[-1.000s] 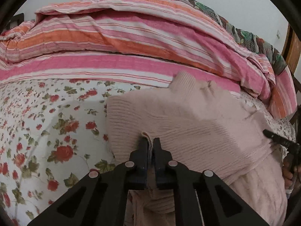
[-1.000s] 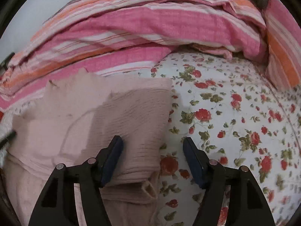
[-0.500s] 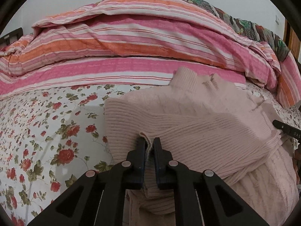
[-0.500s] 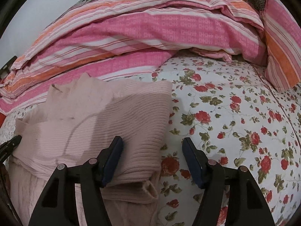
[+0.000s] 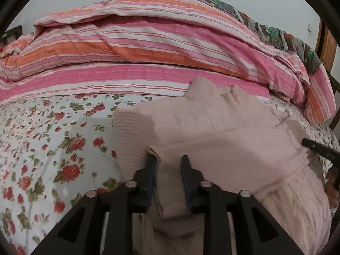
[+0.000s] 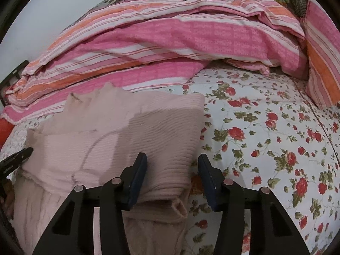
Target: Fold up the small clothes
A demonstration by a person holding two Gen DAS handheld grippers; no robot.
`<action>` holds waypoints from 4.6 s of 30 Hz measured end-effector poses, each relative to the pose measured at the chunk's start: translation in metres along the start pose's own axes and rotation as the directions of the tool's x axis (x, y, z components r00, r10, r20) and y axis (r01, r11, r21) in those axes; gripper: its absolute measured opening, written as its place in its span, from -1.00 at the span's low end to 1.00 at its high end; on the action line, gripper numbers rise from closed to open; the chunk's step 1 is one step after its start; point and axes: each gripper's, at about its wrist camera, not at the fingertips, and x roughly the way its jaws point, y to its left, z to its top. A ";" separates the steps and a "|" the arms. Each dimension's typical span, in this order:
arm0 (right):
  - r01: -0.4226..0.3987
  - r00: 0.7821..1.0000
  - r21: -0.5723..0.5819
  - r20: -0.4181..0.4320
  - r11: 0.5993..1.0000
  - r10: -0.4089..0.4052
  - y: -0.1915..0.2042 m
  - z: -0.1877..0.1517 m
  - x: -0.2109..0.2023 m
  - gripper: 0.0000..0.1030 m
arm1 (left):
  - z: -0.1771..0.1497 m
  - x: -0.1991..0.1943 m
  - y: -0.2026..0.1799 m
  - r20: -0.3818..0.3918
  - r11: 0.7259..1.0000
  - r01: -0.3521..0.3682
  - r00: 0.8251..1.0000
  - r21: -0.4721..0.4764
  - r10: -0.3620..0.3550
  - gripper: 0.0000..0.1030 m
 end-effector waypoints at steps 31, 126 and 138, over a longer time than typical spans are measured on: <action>-0.043 0.998 -0.017 0.047 0.999 0.044 -0.015 -0.195 -0.168 0.07 | -0.176 -0.155 -0.013 -0.001 0.986 0.117 0.993 -0.116 -0.118 0.23; -0.314 0.947 0.258 0.149 0.914 0.283 -0.019 0.062 0.012 -0.85 | 0.054 -0.003 0.027 0.192 0.883 0.178 0.976 -0.433 -0.103 -0.78; -0.235 0.971 0.136 0.085 0.962 0.225 -0.003 0.041 0.050 0.01 | 0.035 0.012 0.032 0.233 0.883 0.174 0.969 -0.437 -0.076 0.07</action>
